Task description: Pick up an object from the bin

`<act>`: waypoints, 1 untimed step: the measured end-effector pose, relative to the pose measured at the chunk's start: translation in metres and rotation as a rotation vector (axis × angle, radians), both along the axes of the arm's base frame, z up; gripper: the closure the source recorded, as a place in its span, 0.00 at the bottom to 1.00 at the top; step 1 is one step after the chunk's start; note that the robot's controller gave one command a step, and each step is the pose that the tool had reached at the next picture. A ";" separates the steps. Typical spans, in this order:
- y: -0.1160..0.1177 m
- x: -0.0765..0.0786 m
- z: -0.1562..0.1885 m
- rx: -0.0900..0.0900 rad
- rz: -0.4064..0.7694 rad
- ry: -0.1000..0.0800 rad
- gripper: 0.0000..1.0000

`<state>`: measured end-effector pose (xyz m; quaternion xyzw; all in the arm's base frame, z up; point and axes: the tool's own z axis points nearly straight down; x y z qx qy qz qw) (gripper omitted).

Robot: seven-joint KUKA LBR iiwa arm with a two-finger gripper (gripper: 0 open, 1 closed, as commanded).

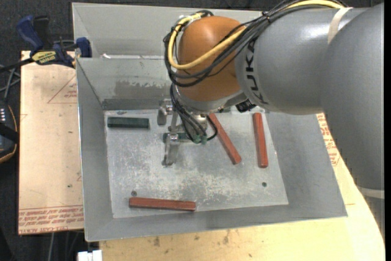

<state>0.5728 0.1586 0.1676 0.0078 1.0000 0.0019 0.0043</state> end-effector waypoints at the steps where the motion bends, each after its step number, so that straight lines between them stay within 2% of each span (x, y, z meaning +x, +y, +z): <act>1: -0.002 0.014 -0.018 -0.002 0.007 0.010 0.00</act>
Offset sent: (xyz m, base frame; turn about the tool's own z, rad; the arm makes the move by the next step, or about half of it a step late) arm -0.0149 0.0076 -0.0976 -0.2173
